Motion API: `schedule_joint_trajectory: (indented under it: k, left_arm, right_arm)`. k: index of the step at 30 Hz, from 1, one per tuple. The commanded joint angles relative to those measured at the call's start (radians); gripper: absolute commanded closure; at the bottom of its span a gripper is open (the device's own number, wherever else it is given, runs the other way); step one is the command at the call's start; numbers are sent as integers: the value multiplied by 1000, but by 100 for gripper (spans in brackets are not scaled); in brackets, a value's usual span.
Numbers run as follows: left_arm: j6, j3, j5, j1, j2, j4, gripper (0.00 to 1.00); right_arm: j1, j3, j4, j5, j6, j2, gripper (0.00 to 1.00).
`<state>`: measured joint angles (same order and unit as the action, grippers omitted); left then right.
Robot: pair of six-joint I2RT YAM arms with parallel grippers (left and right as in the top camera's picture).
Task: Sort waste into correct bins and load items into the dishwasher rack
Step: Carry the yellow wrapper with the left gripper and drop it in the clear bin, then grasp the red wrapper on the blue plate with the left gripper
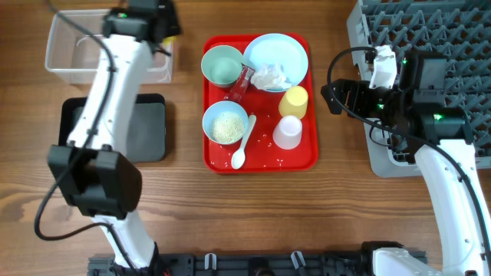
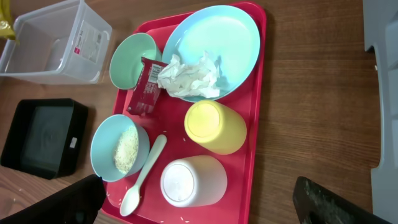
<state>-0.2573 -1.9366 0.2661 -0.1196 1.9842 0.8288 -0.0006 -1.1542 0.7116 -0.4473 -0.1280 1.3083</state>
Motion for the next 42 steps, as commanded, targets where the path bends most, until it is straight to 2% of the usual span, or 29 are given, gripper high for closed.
schedule_joint_trajectory:
  k: [1, 3, 4, 5, 7, 8, 10, 13, 18, 22, 26, 33, 37, 42]
  left_arm:
    - [-9, 5, -22, 109, 57, -21, 96]
    - [-9, 5, -113, 149, 76, -32, 95]
    - [-9, 5, -129, 163, 81, -32, 91]
    - [-9, 5, -131, 175, 85, -32, 76]
    - [-9, 5, -131, 187, 86, -40, 2]
    - [-9, 5, -131, 189, 86, -54, 0]
    - [2, 5, -132, 187, 81, -66, 0]
    - [80, 5, -158, 159, 66, -62, 0]
    - [182, 5, -344, 26, 58, 5, 0]
    - [225, 5, -352, -110, 88, 64, 0]
    - [228, 5, -347, -195, 143, 102, 2]
    - [227, 5, -389, -254, 238, 106, 6]
    - [227, 5, -389, -277, 279, 80, 15]
    - [227, 5, -389, -282, 317, 70, 36]
  right_arm:
    - [3, -16, 0, 11, -3, 10, 0]
    - [3, -16, 0, 11, -4, 10, 0]
    - [3, -16, 1, 11, -5, 10, 0]
    - [3, -16, 1, 11, -5, 10, 0]
    - [3, -16, 8, 11, -4, 10, 0]
    - [3, -16, 10, 11, -4, 10, 0]
    - [3, -16, 10, 11, -5, 10, 0]
    - [3, -16, 10, 11, -5, 10, 0]
    - [3, -16, 8, 10, -6, 10, 0]
    - [3, -16, 9, 10, -6, 10, 0]
    - [3, -16, 9, 11, -6, 10, 0]
    - [3, -16, 8, 11, -6, 10, 0]
    - [3, -16, 8, 11, -5, 10, 0]
    - [3, -16, 8, 11, -6, 10, 0]
